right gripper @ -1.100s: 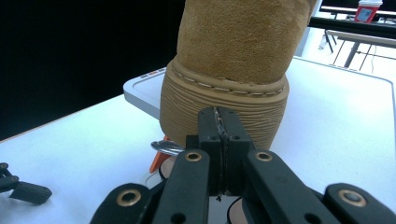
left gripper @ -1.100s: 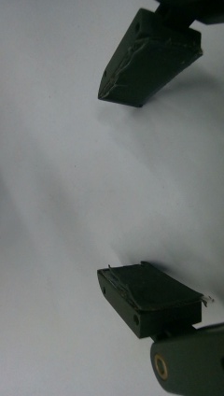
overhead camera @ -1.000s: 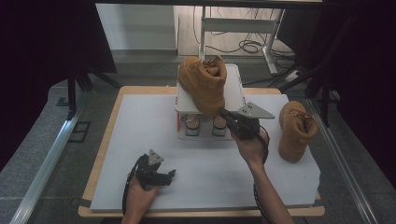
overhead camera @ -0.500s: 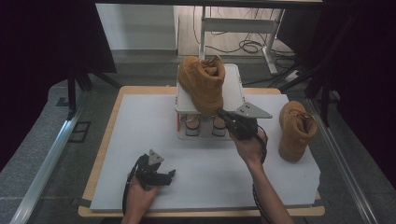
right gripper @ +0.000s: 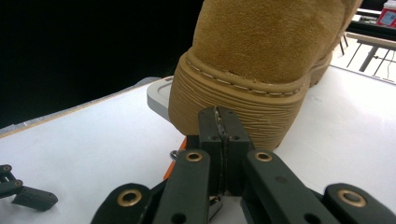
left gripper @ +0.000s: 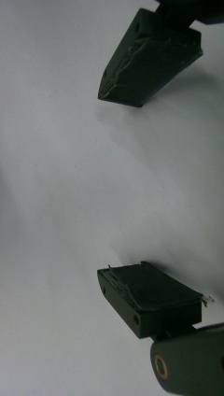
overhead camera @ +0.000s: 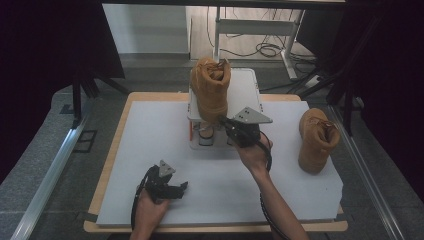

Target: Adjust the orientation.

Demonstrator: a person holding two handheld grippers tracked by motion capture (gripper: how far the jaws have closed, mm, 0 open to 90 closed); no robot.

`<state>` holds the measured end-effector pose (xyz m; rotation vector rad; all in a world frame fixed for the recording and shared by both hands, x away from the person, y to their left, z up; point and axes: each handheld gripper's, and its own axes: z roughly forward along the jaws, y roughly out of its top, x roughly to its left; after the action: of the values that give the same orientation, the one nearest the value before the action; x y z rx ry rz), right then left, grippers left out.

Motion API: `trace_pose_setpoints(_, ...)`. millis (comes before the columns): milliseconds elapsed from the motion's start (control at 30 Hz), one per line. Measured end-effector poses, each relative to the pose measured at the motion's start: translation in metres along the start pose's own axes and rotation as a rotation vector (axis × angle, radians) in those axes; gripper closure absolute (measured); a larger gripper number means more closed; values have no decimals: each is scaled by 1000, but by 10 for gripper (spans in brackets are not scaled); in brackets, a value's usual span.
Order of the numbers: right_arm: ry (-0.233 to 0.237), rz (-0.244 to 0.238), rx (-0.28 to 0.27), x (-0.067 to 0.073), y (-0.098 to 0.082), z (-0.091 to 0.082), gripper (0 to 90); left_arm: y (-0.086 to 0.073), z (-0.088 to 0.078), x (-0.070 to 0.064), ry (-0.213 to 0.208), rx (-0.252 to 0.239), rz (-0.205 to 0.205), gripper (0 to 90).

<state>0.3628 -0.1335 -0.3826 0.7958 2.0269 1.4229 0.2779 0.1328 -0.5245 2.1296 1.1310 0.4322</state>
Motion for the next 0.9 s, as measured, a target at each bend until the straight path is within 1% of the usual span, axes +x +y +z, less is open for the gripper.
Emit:
trace_pose_setpoints(467, 23, -8, -1, 12, 5, 19, 895, 0, 0, 0, -1, 0, 1, 132)
trace_pose_setpoints(600, 26, -8, -1, 12, 5, 19, 894, 0, 0, 0, -2, 0, 1, 132)
trace_pose_setpoints(800, 35, -12, 0, 13, 4, 18, 847, 0, 0, 0, -2, 0, 1, 132)
trace_pose_setpoints(833, 38, -20, 4, 15, 3, 17, 818, 0, 0, 0, -1, 0, 0, 132)
trace_pose_setpoints(900, 41, -23, 4, 15, 2, 16, 786, 0, 0, 0, -1, -1, 1, 132)
